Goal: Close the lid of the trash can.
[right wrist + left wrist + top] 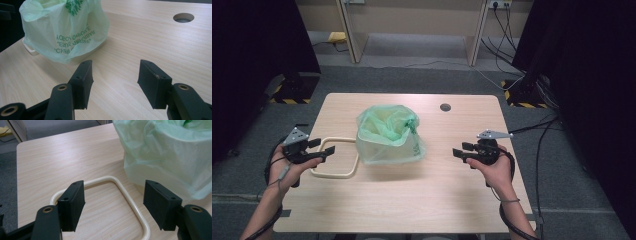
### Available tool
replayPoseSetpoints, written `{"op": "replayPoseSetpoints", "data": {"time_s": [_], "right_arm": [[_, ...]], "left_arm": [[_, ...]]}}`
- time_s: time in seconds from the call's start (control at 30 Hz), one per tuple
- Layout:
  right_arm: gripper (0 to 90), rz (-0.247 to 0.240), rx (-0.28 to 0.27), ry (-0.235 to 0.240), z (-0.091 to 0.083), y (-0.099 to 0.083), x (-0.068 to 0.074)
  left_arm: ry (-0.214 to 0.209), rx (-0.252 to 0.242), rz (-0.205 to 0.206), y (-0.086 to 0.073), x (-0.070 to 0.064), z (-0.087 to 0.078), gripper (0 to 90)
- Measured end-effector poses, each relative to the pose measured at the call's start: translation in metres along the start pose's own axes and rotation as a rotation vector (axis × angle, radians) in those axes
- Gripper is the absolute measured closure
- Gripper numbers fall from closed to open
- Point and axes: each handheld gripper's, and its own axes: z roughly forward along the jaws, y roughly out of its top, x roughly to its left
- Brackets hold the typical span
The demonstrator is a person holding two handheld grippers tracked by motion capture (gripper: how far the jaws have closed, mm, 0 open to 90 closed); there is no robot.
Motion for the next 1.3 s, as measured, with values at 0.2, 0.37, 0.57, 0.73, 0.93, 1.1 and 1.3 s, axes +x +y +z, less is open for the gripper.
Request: {"op": "replayPoseSetpoints", "data": {"time_s": [0.2,0.37,0.57,0.73,0.93,1.1,1.3], "right_arm": [[45.3,0.004,-0.003,-0.004,0.0,-0.003,-0.003],[45.3,0.018,-0.009,-0.026,-0.003,-0.008,-0.007],[45.2,0.036,-0.017,-0.056,-0.009,-0.013,-0.011],[45.2,0.05,-0.031,-0.068,-0.012,-0.02,-0.014],[45.1,0.071,-0.037,-0.08,-0.013,-0.03,-0.017],[45.0,0.089,-0.035,-0.09,-0.013,-0.038,-0.02],[44.9,0.1,-0.037,-0.093,-0.015,-0.046,-0.022]], "left_arm": [[0.031,0.019,0.004,-0.004,0.003,0.001,33.5],[0.063,0.04,0.013,-0.008,0.008,0.001,34.2],[0.089,0.06,-0.004,-0.018,0.015,0.0,34.7],[0.125,0.111,-0.013,-0.032,0.024,0.004,35.5],[0.168,0.16,-0.024,-0.048,0.036,0.012,35.9],[0.181,0.179,-0.037,-0.054,0.04,0.019,36.0],[0.192,0.201,-0.055,-0.057,0.044,0.027,37.2]]}}
